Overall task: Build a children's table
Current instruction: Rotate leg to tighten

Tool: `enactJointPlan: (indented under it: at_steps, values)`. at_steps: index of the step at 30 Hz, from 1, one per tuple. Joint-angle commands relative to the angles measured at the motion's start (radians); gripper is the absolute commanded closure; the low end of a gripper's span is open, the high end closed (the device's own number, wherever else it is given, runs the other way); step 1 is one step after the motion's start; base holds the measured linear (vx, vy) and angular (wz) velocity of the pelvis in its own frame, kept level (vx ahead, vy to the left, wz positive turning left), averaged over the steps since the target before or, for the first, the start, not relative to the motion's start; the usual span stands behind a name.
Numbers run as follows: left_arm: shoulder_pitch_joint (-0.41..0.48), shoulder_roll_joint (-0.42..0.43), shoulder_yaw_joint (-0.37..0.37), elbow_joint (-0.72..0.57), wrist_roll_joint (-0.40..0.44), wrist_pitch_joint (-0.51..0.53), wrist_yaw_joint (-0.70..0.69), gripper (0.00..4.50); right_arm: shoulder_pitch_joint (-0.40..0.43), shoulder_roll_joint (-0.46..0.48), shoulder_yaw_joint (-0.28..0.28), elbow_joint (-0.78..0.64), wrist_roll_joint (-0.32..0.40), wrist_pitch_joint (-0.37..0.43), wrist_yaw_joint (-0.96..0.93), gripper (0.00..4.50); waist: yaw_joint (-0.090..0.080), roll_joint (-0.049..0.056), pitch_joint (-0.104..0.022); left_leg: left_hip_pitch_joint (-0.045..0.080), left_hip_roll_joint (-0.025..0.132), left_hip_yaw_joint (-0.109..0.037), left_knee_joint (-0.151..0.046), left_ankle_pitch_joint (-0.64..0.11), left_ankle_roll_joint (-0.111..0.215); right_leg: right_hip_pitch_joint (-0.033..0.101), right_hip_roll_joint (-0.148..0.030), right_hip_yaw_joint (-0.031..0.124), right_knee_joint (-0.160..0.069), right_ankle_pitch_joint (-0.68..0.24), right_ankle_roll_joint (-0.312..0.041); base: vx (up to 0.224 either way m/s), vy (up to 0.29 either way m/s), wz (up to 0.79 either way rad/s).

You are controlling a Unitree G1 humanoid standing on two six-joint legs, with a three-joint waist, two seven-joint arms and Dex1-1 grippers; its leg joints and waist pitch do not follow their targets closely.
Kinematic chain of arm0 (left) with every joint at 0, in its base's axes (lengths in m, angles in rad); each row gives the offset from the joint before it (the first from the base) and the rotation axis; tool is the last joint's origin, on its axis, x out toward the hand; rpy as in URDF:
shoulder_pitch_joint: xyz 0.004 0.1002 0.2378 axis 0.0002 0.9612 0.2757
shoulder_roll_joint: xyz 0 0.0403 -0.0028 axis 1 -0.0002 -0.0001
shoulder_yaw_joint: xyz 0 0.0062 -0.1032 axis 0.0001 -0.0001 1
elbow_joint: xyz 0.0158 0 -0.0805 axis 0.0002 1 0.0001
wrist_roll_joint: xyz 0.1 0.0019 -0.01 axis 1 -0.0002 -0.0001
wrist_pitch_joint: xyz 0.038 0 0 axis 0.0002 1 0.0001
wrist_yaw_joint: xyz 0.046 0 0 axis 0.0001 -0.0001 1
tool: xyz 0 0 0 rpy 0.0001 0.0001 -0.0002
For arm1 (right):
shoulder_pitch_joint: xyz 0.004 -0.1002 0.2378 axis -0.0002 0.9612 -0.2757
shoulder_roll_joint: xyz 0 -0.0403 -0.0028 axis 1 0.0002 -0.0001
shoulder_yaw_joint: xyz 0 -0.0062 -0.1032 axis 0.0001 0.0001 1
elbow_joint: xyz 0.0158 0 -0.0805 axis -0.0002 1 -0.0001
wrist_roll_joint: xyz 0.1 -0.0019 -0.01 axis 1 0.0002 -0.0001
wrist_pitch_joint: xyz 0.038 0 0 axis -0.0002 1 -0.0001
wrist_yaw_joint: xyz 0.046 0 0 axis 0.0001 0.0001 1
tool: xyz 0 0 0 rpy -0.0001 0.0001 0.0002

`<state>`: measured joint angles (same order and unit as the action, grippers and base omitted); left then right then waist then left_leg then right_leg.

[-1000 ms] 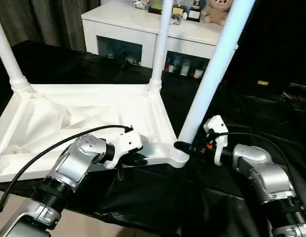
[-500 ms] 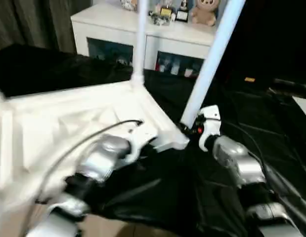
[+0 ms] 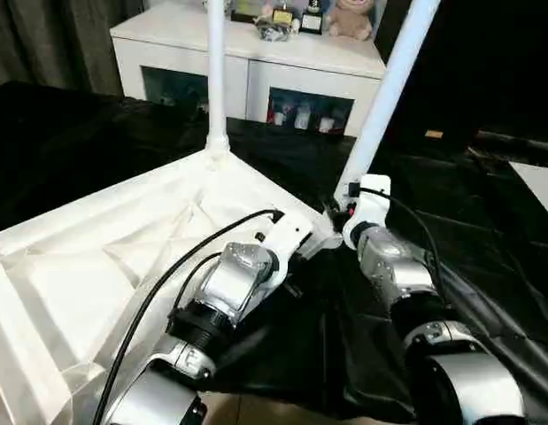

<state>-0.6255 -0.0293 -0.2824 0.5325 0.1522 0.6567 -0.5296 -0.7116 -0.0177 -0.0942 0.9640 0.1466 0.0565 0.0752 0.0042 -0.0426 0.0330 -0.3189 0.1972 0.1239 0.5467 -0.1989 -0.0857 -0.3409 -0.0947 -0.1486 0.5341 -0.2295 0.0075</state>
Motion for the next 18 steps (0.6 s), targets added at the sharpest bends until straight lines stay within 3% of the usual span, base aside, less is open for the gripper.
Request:
enactJointPlan:
  at_steps: [1,2,3,4,5,6,7,8,9,10,11,13,14,15,17,18]
  values:
    - [-0.067,-0.117,-0.063,-0.107,-0.075,-0.040,-0.086,4.50,0.084,0.040,0.009,0.219,-0.015,0.108,-0.006,2.64,0.024,0.039,0.000,-0.064,0.080,-0.009,-0.194,-0.972,-0.027,0.062,-0.025,0.052,0.076,-0.320,-0.050,-0.037,-0.065,0.19]
    - [-0.068,-0.114,-0.060,-0.103,-0.075,-0.042,-0.086,4.50,0.078,0.039,0.005,0.220,-0.015,0.083,0.004,2.64,0.033,-0.020,0.000,0.005,0.049,0.029,-0.146,-0.891,0.011,-0.026,-0.029,0.106,0.028,-0.451,-0.035,0.018,-0.138,0.20]
    - [-0.069,-0.113,-0.058,-0.101,-0.075,-0.042,-0.085,4.50,0.073,0.039,0.002,0.222,-0.015,0.064,0.012,2.64,0.041,-0.052,0.000,0.064,-0.003,0.030,-0.034,-0.714,0.002,-0.108,-0.057,0.092,-0.104,-0.814,0.031,0.018,-0.138,0.20]
    - [-0.071,-0.111,-0.053,-0.099,-0.076,-0.042,-0.082,4.50,0.062,0.039,-0.004,0.227,-0.013,0.033,0.026,2.64,0.046,-0.046,-0.001,0.079,-0.036,0.037,0.094,-0.362,0.026,-0.136,-0.126,0.126,-0.171,-1.133,0.060,0.022,-0.102,-0.23]
    - [-0.072,-0.109,-0.051,-0.099,-0.076,-0.042,-0.082,4.50,0.058,0.039,-0.002,0.227,-0.016,0.013,0.032,2.64,0.054,-0.021,0.004,-0.033,0.005,-0.013,0.008,-0.274,0.027,-0.001,-0.160,0.127,-0.110,-1.012,0.031,0.063,0.027,-0.46]
    - [-0.072,-0.108,-0.050,-0.099,-0.075,-0.042,-0.081,4.50,0.055,0.038,-0.003,0.228,-0.016,-0.002,0.037,2.64,0.059,-0.015,-0.010,-0.031,0.017,-0.018,-0.036,-0.315,0.008,0.000,-0.123,0.105,-0.088,-0.895,0.031,0.063,0.027,-0.46]
    - [-0.072,-0.107,-0.050,-0.099,-0.074,-0.042,-0.081,4.50,0.053,0.038,-0.003,0.228,-0.016,-0.009,0.040,2.64,0.050,-0.016,-0.016,-0.025,0.025,-0.023,-0.057,-0.368,-0.006,-0.009,-0.093,0.091,-0.067,-0.758,0.020,0.058,0.040,-0.23]
    - [-0.069,-0.104,-0.050,-0.101,-0.073,-0.043,-0.082,4.50,0.048,0.038,-0.013,0.226,-0.006,-0.020,0.049,2.64,0.050,-0.001,-0.027,-0.004,0.033,-0.013,-0.070,-0.365,-0.001,-0.016,-0.069,0.093,-0.044,-0.375,-0.071,0.000,0.000,0.00]
    - [-0.069,-0.104,-0.050,-0.101,-0.073,-0.043,-0.082,4.50,0.048,0.038,-0.013,0.226,-0.006,-0.020,0.049,2.64,0.052,0.000,-0.029,0.000,0.033,-0.006,-0.071,-0.337,0.006,-0.016,-0.066,0.096,-0.039,-0.289,-0.108,0.000,0.000,0.00]
    - [-0.066,-0.102,-0.050,-0.103,-0.071,-0.044,-0.081,4.50,0.041,0.038,-0.026,0.228,0.005,-0.036,0.062,2.29,0.052,-0.006,-0.021,-0.005,0.033,0.007,-0.075,-0.312,0.016,-0.017,-0.062,0.100,-0.036,-0.232,-0.153,0.000,0.000,0.00]
    - [-0.064,-0.101,-0.051,-0.104,-0.071,-0.045,-0.081,4.50,0.036,0.037,-0.035,0.230,0.012,-0.045,0.068,2.08,0.049,-0.010,-0.013,0.000,0.035,0.013,-0.076,-0.381,0.019,-0.028,-0.058,0.100,-0.044,-0.342,-0.155,0.000,0.000,0.00]
    - [-0.063,-0.094,-0.053,-0.105,-0.067,-0.056,-0.079,4.50,0.028,0.034,-0.050,0.231,0.019,-0.071,0.091,1.92,0.046,-0.007,-0.012,0.011,0.033,0.014,-0.074,-0.463,0.009,-0.042,-0.058,0.100,-0.056,-0.469,-0.135,0.000,0.000,0.00]
    - [-0.063,-0.092,-0.053,-0.105,-0.066,-0.059,-0.079,4.50,0.027,0.033,-0.051,0.231,0.019,-0.075,0.095,1.84,0.046,-0.007,-0.022,0.001,0.035,0.010,-0.076,-0.447,-0.002,-0.034,-0.062,0.104,-0.056,-0.446,-0.126,0.000,0.000,0.00]
    - [-0.063,-0.090,-0.054,-0.104,-0.064,-0.064,-0.080,4.50,0.025,0.032,-0.053,0.231,0.018,-0.082,0.100,1.84,0.049,-0.006,-0.023,0.000,0.038,0.012,-0.076,-0.432,-0.003,-0.035,-0.062,0.106,-0.052,-0.409,-0.133,0.000,0.000,0.00]
    - [-0.063,-0.067,-0.059,-0.108,-0.057,-0.087,-0.094,4.50,0.019,0.025,-0.050,0.217,0.015,-0.098,0.124,1.46,0.050,-0.015,-0.031,-0.018,0.035,0.023,-0.069,-0.291,0.016,-0.022,-0.059,0.112,-0.030,-0.227,-0.179,0.000,0.000,0.00]
    - [-0.062,-0.054,-0.062,-0.112,-0.053,-0.099,-0.104,4.50,0.016,0.022,-0.048,0.208,0.015,-0.106,0.137,1.42,0.051,-0.014,-0.031,-0.019,0.035,0.025,-0.067,-0.261,0.026,-0.022,-0.058,0.113,-0.026,-0.200,-0.190,0.000,0.000,0.00]
